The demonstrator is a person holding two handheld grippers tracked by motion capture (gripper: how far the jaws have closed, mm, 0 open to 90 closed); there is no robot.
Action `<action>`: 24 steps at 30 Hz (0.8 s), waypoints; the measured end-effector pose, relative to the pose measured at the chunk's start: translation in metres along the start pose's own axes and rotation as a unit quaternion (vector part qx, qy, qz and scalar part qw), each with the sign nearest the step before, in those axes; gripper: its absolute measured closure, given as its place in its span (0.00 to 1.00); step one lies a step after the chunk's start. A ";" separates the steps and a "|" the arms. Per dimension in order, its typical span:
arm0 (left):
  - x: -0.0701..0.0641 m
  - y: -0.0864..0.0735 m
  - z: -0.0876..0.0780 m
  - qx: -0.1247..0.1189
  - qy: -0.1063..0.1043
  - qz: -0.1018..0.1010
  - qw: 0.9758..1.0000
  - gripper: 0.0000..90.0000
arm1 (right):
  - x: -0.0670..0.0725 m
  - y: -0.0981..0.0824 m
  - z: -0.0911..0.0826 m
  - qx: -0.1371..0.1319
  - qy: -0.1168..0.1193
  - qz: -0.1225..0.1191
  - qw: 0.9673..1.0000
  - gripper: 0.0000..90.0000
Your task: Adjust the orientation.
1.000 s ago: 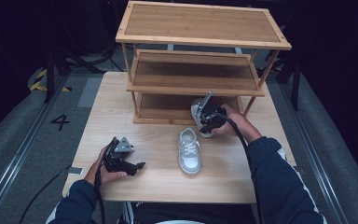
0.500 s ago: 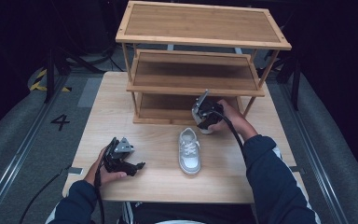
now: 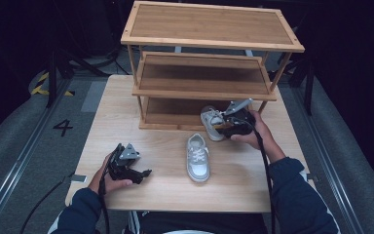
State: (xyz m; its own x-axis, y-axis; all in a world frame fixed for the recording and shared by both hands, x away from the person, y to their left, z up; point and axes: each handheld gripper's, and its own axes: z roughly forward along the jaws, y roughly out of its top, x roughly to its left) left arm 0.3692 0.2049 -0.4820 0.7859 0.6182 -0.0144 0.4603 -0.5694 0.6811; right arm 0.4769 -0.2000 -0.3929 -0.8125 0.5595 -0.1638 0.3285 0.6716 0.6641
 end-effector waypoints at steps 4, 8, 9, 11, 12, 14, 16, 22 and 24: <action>0.000 0.000 0.000 0.001 0.000 0.000 1.000 0.17 | 0.001 -0.022 -0.005 -0.018 -0.012 0.023 1.000 0.41; 0.000 0.000 0.000 0.001 0.000 0.000 1.000 0.17 | -0.001 -0.038 0.005 -0.014 0.002 0.051 0.999 0.39; 0.000 0.000 0.000 0.001 0.000 0.000 1.000 0.17 | 0.000 -0.042 0.013 -0.010 0.007 0.052 0.999 0.40; 0.000 0.000 0.000 0.001 0.000 0.000 1.000 0.17 | -0.001 -0.043 0.016 -0.005 0.008 0.055 0.998 0.39; 0.000 0.000 0.000 0.001 0.000 0.000 1.000 0.17 | -0.001 -0.044 0.023 0.002 0.007 0.056 0.998 0.38; 0.000 0.000 0.000 0.001 0.000 0.000 1.000 0.17 | -0.002 -0.046 0.031 0.001 0.010 0.066 0.998 0.38; 0.000 0.000 0.000 0.000 0.000 0.000 1.000 0.17 | -0.002 -0.046 0.037 -0.006 0.025 0.079 0.997 0.36; 0.000 0.000 0.000 0.000 0.000 0.000 1.000 0.17 | -0.003 -0.038 0.046 -0.020 0.029 0.079 0.996 0.38; 0.000 0.000 0.000 0.001 0.000 0.000 1.000 0.17 | -0.003 -0.035 0.048 -0.020 0.016 0.070 0.997 0.39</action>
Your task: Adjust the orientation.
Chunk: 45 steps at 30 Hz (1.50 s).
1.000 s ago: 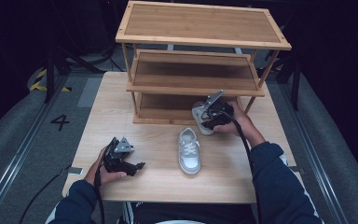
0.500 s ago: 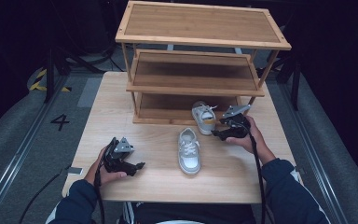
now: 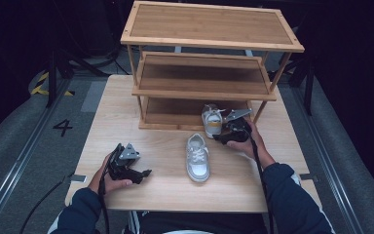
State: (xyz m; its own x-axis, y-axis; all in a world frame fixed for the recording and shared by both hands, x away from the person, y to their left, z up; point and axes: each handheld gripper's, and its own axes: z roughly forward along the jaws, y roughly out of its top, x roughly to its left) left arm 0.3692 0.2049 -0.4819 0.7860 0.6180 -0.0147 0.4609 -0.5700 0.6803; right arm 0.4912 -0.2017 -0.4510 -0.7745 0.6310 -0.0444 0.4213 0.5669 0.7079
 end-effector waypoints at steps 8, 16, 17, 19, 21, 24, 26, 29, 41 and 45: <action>0.000 0.000 0.000 0.000 0.000 0.000 1.000 0.17 | -0.010 0.009 0.017 -0.014 -0.021 0.019 1.000 0.39; 0.000 0.000 0.000 0.000 -0.001 0.000 1.000 0.17 | -0.015 0.018 0.031 -0.018 -0.041 0.026 0.999 0.39; 0.000 0.000 0.000 0.000 0.000 0.000 1.000 0.17 | -0.015 0.019 0.032 -0.019 -0.043 0.025 0.999 0.39; 0.000 0.000 0.000 0.000 -0.001 0.000 1.000 0.17 | -0.015 0.021 0.035 -0.019 -0.048 0.026 0.998 0.39; 0.000 0.000 0.000 0.000 -0.001 0.000 1.000 0.17 | -0.015 0.023 0.038 -0.015 -0.052 0.029 0.998 0.39; 0.000 0.000 0.000 0.000 -0.002 0.000 1.000 0.17 | -0.017 0.026 0.044 -0.020 -0.054 0.022 0.998 0.40; 0.000 0.000 0.000 0.000 -0.002 0.000 1.000 0.17 | -0.017 0.028 0.046 -0.023 -0.056 0.024 0.998 0.40; 0.000 0.000 0.000 0.000 -0.002 0.000 1.000 0.17 | -0.020 0.027 0.048 -0.028 -0.052 0.033 0.998 0.41; 0.000 0.000 0.000 -0.001 -0.001 0.002 1.000 0.17 | -0.019 0.021 0.029 -0.045 -0.040 0.040 0.997 0.45; 0.000 0.000 0.000 0.000 -0.001 0.002 1.000 0.17 | -0.006 0.020 0.009 -0.042 -0.023 0.013 0.999 0.50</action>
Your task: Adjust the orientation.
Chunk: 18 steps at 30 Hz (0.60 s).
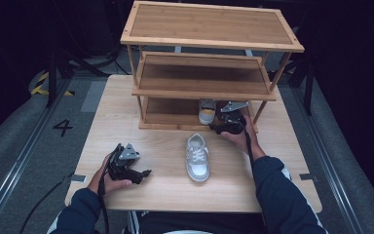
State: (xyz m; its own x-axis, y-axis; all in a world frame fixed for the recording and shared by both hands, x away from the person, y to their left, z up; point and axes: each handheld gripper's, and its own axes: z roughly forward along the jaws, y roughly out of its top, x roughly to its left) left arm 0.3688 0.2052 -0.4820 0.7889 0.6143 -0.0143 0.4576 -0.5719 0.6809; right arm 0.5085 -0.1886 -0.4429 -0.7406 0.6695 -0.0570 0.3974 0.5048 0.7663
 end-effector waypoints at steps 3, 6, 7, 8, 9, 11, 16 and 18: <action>0.000 0.000 0.000 0.000 0.000 0.000 1.000 0.17 | 0.009 0.003 -0.014 -0.004 0.023 -0.024 0.999 0.55; 0.000 0.000 0.000 0.000 0.001 0.000 1.000 0.17 | 0.019 0.008 -0.026 -0.011 0.054 -0.041 0.998 0.57; 0.000 0.000 0.000 0.000 0.001 0.000 1.000 0.17 | 0.022 0.010 -0.029 -0.012 0.059 -0.049 0.997 0.57; 0.000 0.000 0.000 0.000 0.001 0.000 1.000 0.17 | 0.026 0.013 -0.031 -0.012 0.073 -0.056 0.996 0.58; 0.000 0.000 0.000 0.000 0.000 0.000 1.000 0.17 | 0.029 0.015 -0.032 -0.008 0.085 -0.064 0.994 0.58; 0.000 0.000 0.000 0.002 -0.001 0.000 1.000 0.17 | 0.037 0.019 -0.030 0.001 0.095 -0.080 0.992 0.58; 0.000 0.000 0.000 0.000 0.001 0.000 1.000 0.17 | 0.052 0.028 -0.022 0.017 0.116 -0.104 0.988 0.59; 0.000 0.000 0.000 0.002 -0.001 0.000 1.000 0.17 | 0.058 0.032 -0.020 0.023 0.129 -0.115 0.985 0.59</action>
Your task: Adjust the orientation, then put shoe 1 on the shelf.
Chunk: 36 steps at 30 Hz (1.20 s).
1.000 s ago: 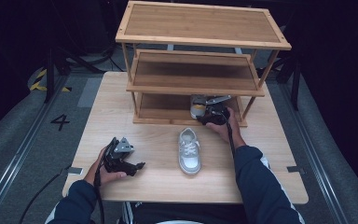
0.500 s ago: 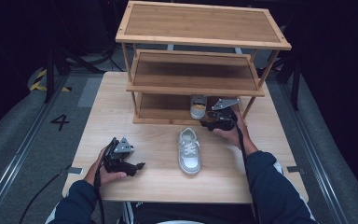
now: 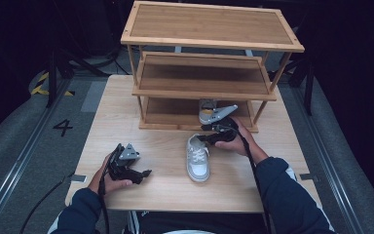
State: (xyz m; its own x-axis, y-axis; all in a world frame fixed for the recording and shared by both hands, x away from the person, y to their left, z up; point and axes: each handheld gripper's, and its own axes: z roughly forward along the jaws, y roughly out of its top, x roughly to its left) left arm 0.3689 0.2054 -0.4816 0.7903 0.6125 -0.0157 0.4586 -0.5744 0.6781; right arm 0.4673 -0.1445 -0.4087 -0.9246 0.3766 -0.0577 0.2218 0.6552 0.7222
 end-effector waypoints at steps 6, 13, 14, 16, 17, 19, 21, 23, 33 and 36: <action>0.000 0.000 0.000 0.000 -0.003 0.000 1.000 0.17 | 0.002 0.009 0.013 0.045 -0.005 -0.024 0.999 0.64; 0.000 0.000 0.000 -0.002 0.000 0.000 1.000 0.17 | -0.002 0.007 0.033 0.085 -0.009 -0.030 0.996 0.84; 0.000 -0.001 0.000 -0.005 0.000 0.000 1.000 0.17 | -0.001 0.006 0.034 0.087 -0.015 -0.032 0.996 0.86; -0.001 -0.001 0.000 -0.003 -0.001 -0.002 1.000 0.17 | -0.003 0.005 0.034 0.089 -0.010 -0.030 0.996 0.87; -0.001 -0.002 -0.001 -0.004 0.002 -0.002 1.000 0.17 | -0.004 0.006 0.033 0.092 -0.010 -0.032 0.995 0.87; -0.001 -0.002 -0.001 -0.001 0.000 0.000 1.000 0.17 | -0.003 0.005 0.031 0.102 -0.026 -0.028 0.994 0.87; 0.000 -0.001 -0.001 0.000 -0.004 -0.001 1.000 0.17 | -0.003 0.003 0.028 0.106 -0.028 -0.021 0.994 0.86; 0.001 -0.001 -0.001 0.000 -0.006 0.001 1.000 0.17 | -0.004 -0.001 0.022 0.116 -0.032 -0.013 0.993 0.85; 0.001 0.000 0.000 0.000 -0.005 0.004 1.000 0.17 | -0.008 -0.027 -0.017 0.181 -0.064 0.043 0.980 0.83; 0.000 0.000 0.000 0.000 -0.003 0.001 1.000 0.17 | -0.009 -0.037 -0.030 0.194 -0.070 0.064 0.976 0.78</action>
State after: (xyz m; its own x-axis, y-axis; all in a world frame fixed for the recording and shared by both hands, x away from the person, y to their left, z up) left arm 0.3687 0.2058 -0.4817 0.7939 0.6078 -0.0188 0.4565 -0.5752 0.6788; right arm 0.4580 -0.1918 -0.4136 -0.8364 0.5392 -0.0978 0.4579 0.7857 0.4158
